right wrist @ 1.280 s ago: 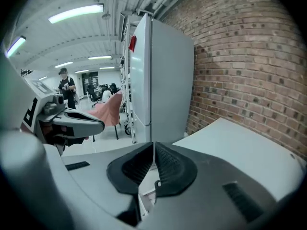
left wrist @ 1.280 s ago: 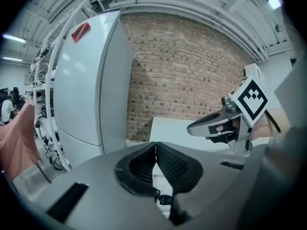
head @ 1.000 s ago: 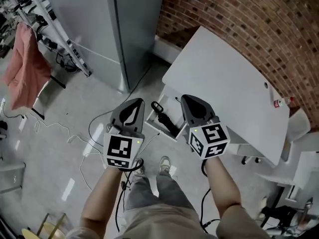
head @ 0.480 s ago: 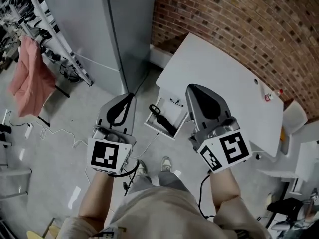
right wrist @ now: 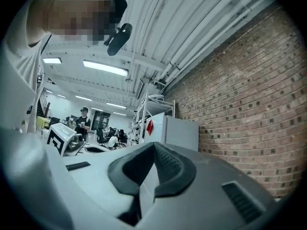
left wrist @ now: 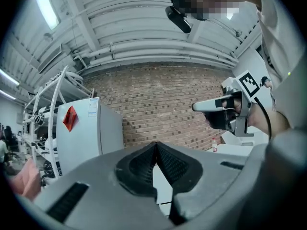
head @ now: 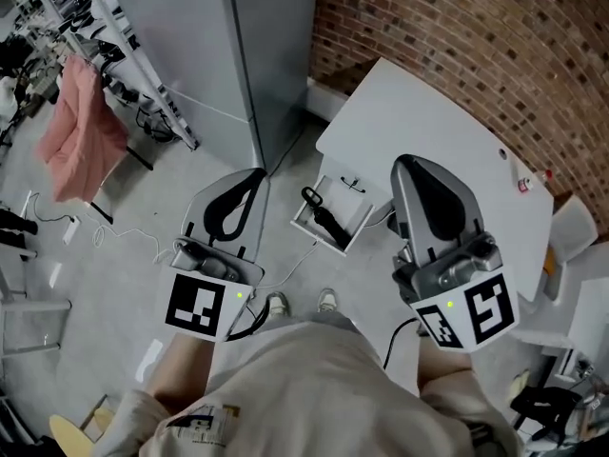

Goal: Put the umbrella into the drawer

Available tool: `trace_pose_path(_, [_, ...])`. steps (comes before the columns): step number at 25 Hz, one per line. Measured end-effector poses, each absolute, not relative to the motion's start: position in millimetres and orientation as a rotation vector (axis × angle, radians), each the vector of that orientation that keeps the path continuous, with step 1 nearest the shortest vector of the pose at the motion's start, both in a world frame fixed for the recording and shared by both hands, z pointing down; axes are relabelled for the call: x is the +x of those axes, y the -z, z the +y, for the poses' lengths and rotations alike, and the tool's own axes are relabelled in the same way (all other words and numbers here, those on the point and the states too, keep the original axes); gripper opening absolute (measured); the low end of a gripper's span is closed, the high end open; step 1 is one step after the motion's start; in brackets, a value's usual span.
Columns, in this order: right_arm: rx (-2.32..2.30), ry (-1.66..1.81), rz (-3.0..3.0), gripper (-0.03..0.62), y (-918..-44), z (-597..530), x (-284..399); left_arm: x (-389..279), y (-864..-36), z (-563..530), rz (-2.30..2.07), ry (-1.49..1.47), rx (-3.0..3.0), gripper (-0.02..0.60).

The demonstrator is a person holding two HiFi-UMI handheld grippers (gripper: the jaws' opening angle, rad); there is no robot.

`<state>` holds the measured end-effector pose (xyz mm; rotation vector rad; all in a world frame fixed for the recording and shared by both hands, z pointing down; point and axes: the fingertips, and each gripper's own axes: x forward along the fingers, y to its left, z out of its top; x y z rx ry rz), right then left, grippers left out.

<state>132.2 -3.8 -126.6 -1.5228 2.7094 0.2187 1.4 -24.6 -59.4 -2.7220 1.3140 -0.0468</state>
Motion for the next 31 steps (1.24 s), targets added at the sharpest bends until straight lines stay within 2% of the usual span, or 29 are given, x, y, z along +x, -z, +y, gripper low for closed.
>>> trace_pose_path(18, [-1.326,-0.062,2.927,0.006,79.3,40.1,96.2,11.2,64.6,20.3,1.262,0.079,-2.703,0.009])
trace_pose_path(31, [-1.411,-0.174,2.909,0.006,96.3,35.4,104.3,-0.9,75.2,18.6,1.295,0.012,-2.698,0.009])
